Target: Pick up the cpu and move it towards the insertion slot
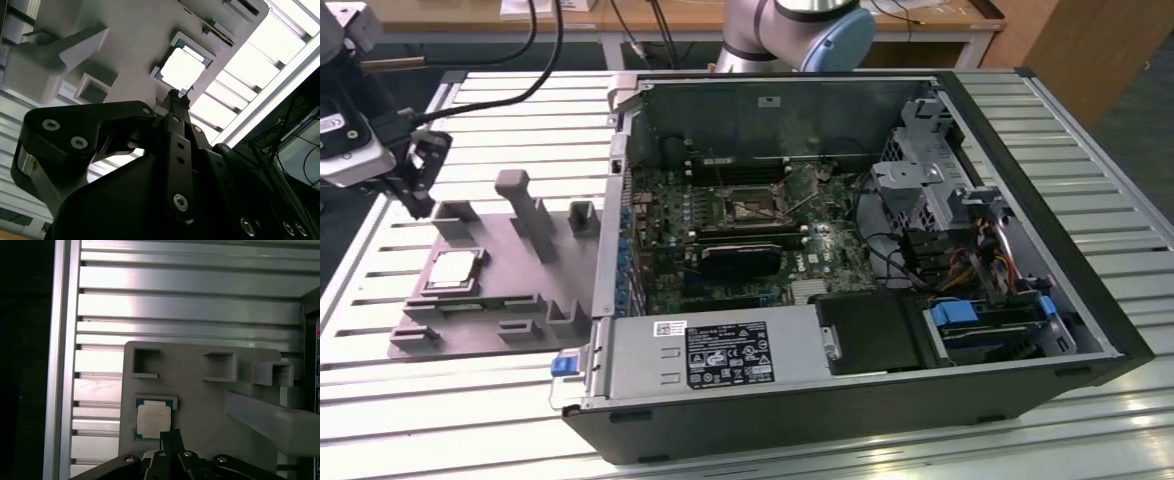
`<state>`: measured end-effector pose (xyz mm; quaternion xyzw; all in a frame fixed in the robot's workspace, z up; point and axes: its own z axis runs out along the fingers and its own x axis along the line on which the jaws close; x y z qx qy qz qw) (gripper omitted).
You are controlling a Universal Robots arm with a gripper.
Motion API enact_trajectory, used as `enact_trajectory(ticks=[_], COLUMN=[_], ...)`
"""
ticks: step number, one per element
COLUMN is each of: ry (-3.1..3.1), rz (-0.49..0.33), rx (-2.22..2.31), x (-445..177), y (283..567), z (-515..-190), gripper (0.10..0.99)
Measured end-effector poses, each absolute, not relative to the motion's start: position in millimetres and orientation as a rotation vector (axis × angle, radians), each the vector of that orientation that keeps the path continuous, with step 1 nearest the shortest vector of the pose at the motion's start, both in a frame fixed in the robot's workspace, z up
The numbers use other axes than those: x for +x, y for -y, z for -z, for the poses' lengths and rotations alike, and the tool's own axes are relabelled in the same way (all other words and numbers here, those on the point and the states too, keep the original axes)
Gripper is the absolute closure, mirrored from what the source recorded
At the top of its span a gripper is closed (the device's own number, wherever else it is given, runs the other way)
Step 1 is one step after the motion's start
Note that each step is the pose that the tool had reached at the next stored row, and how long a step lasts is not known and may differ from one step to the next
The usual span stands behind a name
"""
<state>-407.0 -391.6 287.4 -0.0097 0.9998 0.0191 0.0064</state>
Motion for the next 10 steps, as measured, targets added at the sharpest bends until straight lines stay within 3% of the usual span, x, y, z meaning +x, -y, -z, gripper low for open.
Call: enact_trajectory(ticks=[10], ry=[-3.112], rz=[-0.059], rx=[-0.031], x=[-412.7], y=[392.1], z=[-270.1], gripper=[0.984])
